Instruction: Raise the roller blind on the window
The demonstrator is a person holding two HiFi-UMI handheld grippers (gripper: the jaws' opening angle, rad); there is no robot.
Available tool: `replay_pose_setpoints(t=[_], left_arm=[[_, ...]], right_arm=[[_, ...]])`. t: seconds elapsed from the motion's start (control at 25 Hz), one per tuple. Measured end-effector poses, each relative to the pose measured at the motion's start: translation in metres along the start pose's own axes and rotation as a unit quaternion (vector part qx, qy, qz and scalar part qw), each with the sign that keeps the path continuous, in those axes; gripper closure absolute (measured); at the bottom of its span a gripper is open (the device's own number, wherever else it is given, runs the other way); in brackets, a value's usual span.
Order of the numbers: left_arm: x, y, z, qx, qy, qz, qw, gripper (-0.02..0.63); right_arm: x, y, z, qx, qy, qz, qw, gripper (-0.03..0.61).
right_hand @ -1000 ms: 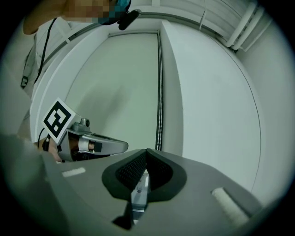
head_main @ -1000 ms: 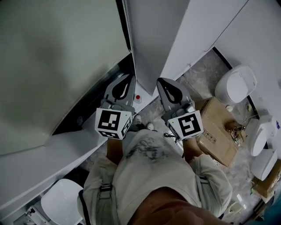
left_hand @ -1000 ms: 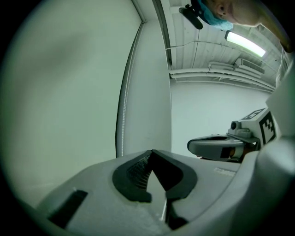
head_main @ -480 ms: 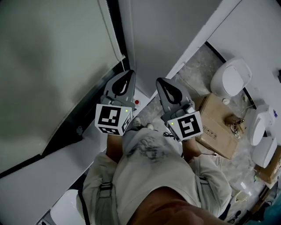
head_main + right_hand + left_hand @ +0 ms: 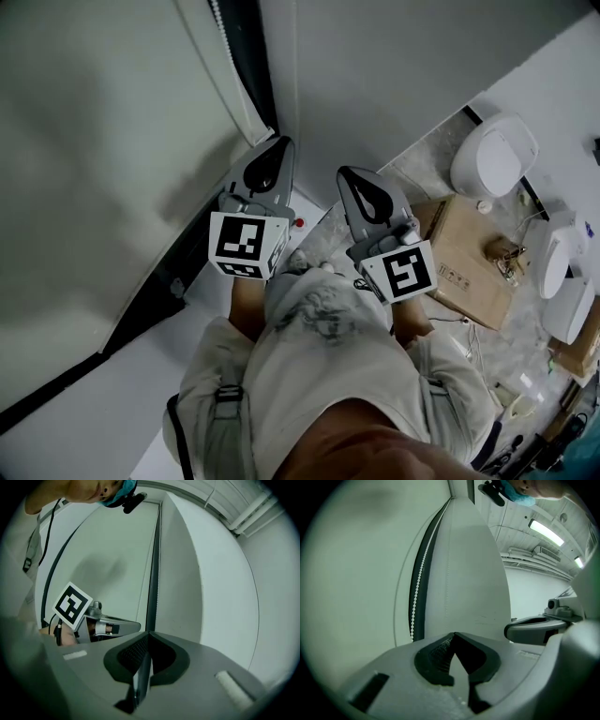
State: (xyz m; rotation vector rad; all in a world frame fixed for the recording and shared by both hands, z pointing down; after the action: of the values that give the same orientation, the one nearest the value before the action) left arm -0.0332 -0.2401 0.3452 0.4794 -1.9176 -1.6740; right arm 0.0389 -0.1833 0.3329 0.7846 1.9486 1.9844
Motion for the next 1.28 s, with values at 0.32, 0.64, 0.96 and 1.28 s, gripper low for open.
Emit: replay_pose_setpoints(t=[0.32,0.64,0.96,1.28], left_arm=[[0.004,-0.006,-0.027,0.002,0.028,-0.007,0.9996,0.586],[0.003,-0.007,-0.048,-0.006,0.062,-0.009,0.9980,0.536],[-0.002,-0.001,-0.057,0.004,0.084,-0.008,0.9965,0.526],[-0.009,-0.003,-0.044,-0.003,0.082,0.000,0.9966,0.601]], right_arm=[[-0.011,-0.004,-0.017,-0.004,0.014,-0.003,1.000,0.568],[-0.015,-0.002,-0.020,0.001,0.034,0.003,0.999,0.568],[-0.013,-0.003,-0.014,0.004,0.053,0.009,0.999,0.568],[-0.012,-0.006,-0.001,0.004,0.049,0.002,0.999,0.568]])
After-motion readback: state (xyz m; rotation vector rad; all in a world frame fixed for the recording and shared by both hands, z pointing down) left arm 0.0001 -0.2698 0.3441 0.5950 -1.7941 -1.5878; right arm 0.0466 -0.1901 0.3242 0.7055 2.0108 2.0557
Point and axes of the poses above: the fingertips, and each gripper's own axes: z backward along the fingers, x to its left, y out of its underside, the point moved 1 cm from there along z, backward along the fingers, and after that the axes turned 7 degrees about z, right-handed, at the moved point
